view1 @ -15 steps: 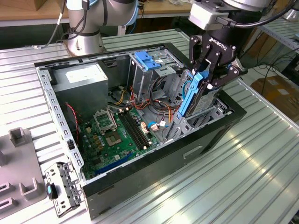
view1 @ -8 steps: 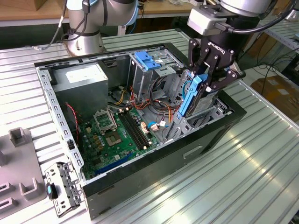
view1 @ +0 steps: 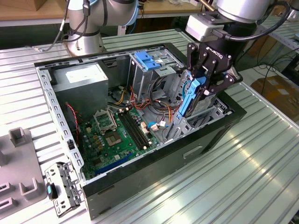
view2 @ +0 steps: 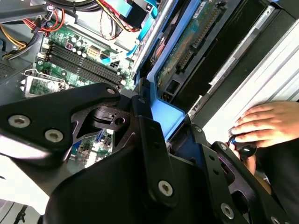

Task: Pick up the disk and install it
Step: 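Insert the disk into the insertion slot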

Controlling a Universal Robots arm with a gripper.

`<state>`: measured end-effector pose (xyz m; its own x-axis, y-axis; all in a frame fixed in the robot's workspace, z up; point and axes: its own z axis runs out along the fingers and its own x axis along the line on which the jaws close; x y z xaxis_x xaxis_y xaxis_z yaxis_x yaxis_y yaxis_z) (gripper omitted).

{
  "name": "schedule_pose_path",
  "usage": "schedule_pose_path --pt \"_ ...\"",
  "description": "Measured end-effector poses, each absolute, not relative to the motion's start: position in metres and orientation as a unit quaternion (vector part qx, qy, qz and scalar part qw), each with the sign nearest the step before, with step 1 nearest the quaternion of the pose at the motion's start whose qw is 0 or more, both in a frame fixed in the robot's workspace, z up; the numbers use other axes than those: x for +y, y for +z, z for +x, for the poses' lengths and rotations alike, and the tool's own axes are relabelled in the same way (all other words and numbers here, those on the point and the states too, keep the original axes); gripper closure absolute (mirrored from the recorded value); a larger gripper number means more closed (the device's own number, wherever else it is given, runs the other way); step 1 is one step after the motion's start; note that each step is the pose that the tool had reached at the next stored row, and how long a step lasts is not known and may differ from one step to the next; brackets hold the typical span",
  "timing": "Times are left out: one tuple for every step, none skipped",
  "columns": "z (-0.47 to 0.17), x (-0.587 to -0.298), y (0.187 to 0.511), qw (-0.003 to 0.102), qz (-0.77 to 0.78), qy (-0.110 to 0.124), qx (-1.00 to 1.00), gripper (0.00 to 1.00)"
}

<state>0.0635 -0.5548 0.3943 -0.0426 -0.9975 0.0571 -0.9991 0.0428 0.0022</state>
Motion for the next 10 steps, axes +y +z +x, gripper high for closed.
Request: schedule_pose_path --pt "0.0635 -0.5549 0.3933 0.021 0.692 0.019 -0.722 0.63" --pt "0.0635 -0.5551 0.392 0.021 0.692 0.019 -0.722 0.63" --pt "0.0635 -0.5552 0.3911 0.021 0.692 0.019 -0.722 0.63" --pt "0.0635 -0.5552 0.3902 0.021 0.692 0.019 -0.722 0.63" --pt "0.0635 -0.5553 0.389 0.021 0.692 0.019 -0.722 0.63" --pt "0.0635 -0.5554 0.3886 0.021 0.692 0.019 -0.722 0.63" --pt "0.0635 -0.5554 0.3886 0.021 0.692 0.019 -0.722 0.63" --pt "0.0635 -0.5554 0.3886 0.021 0.692 0.019 -0.722 0.63" --pt "0.0635 -0.5554 0.3885 0.021 0.692 0.019 -0.722 0.63" --pt "0.0635 -0.5555 0.3884 0.021 0.692 0.019 -0.722 0.63"
